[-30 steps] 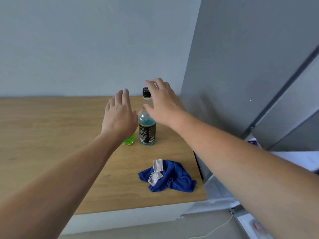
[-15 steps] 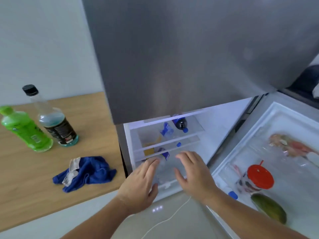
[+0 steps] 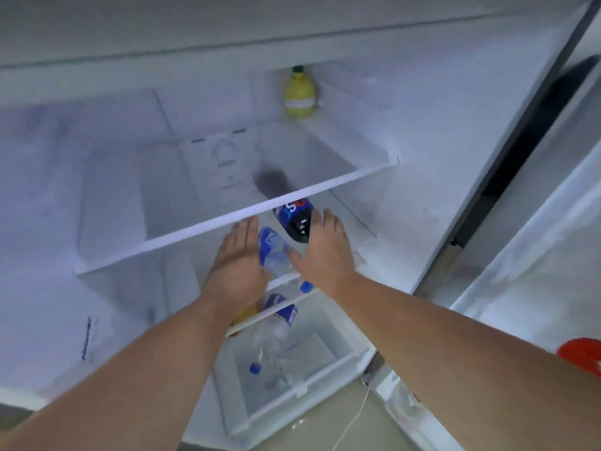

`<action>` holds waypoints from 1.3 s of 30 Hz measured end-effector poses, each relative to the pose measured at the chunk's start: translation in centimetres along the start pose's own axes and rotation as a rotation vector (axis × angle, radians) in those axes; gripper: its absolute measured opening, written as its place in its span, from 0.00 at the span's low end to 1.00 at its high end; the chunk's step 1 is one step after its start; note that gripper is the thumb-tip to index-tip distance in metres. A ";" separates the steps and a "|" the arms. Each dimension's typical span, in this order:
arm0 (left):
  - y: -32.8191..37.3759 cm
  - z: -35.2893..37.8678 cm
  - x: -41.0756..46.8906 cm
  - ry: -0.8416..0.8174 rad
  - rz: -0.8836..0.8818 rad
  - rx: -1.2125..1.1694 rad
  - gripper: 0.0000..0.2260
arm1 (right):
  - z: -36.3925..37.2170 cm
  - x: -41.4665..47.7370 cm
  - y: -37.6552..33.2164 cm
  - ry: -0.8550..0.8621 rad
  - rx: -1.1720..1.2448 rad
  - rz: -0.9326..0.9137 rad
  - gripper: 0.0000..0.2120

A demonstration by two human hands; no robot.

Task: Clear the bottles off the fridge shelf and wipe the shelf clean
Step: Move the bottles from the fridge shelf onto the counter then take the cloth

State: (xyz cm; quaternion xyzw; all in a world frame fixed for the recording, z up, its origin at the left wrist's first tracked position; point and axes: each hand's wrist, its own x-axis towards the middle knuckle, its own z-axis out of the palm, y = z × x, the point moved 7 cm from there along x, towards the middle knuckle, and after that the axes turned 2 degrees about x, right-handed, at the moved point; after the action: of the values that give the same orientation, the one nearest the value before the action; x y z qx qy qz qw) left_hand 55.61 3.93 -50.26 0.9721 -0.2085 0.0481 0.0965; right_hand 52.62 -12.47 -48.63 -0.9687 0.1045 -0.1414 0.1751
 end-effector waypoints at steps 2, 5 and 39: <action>-0.6 1.5 2.7 0.034 0.010 0.031 0.40 | 2.3 3.0 -0.4 0.018 0.007 0.025 0.49; -0.7 2.0 6.1 0.061 -0.019 -0.071 0.39 | 3.5 6.0 -0.7 0.052 -0.010 0.050 0.46; 10.2 -17.2 -22.1 0.173 0.040 -0.315 0.35 | -30.7 -21.5 -4.8 0.046 0.589 -0.344 0.31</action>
State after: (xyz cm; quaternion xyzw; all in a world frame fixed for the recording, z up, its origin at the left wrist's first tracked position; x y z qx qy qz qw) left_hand 30.39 7.14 -34.72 0.9328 -0.2236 0.1002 0.2643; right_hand 23.68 -12.12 -24.37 -0.8766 -0.1019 -0.2149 0.4184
